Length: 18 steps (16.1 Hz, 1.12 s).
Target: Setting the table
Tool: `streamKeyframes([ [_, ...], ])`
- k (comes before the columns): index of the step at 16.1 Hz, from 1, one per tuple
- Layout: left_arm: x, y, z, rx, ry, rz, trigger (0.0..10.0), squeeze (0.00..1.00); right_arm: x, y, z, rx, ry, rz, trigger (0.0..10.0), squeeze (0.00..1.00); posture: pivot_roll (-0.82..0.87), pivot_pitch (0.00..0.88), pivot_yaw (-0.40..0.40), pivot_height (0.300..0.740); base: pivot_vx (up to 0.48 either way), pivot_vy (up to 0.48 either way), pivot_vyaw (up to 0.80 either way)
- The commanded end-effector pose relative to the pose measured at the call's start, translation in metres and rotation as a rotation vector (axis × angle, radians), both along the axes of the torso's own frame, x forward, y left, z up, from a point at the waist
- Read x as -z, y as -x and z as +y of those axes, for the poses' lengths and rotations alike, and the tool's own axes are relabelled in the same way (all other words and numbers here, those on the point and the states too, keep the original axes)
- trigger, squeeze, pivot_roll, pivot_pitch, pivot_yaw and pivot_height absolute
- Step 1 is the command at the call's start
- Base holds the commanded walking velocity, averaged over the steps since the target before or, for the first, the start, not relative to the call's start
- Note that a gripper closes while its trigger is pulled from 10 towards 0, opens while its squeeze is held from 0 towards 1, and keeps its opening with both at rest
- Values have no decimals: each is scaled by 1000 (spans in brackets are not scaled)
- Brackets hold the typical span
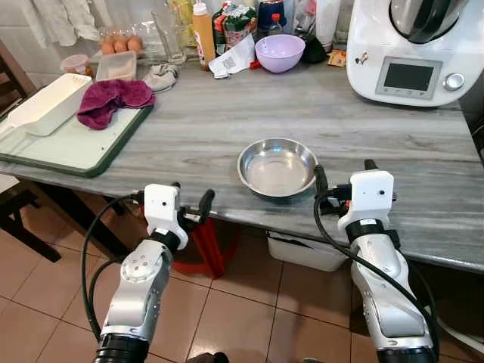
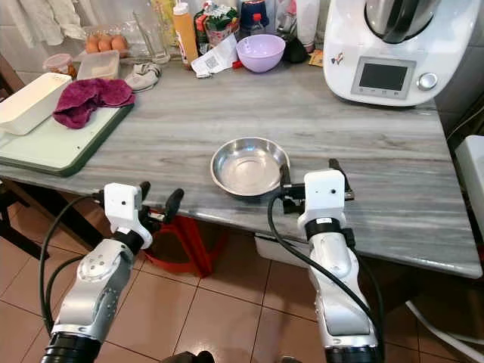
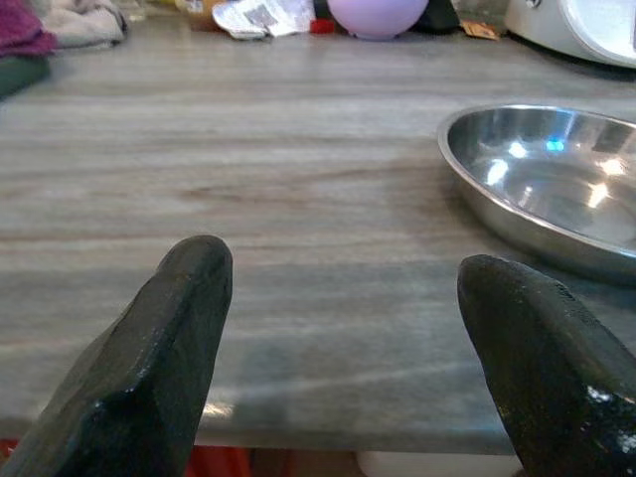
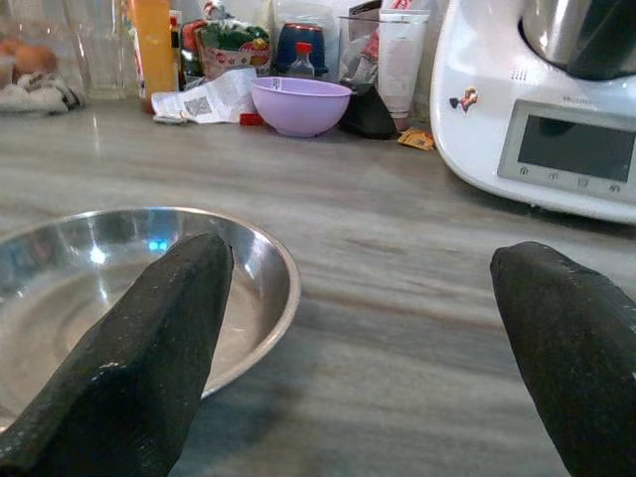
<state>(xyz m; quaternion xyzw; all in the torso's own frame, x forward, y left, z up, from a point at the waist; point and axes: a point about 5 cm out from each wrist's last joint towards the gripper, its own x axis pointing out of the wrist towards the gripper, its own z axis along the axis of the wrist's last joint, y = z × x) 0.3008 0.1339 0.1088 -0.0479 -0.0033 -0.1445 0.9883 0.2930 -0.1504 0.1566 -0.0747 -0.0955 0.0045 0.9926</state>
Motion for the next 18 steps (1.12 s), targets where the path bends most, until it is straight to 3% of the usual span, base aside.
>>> streamKeyframes([
  [1,2,1,2,-7,-3,12,10000,0,-5,-1,2,-9,-26,-14,10000,0,-119,102,97,740,0,0,0],
  [3,4,2,-1,-28,-4,18,10000,0,-5,-3,5,-13,-5,3,10000,0,-118,100,94,740,0,0,0],
  [11,0,-2,0,-54,-29,15,10000,0,-5,-4,5,-12,-33,14,10000,0,-121,127,99,740,0,0,-713],
  [12,-1,-1,1,-63,-40,12,10000,0,-11,-2,10,-37,-61,-24,10000,0,-117,134,100,740,0,0,0],
  [15,-2,2,3,-79,-59,13,10000,0,-9,-4,7,-5,-131,15,10000,0,-106,145,100,740,0,0,0],
  [18,-1,6,4,-85,-72,20,10000,0,-9,-7,6,32,-71,16,10000,0,-88,153,88,740,0,0,0],
])
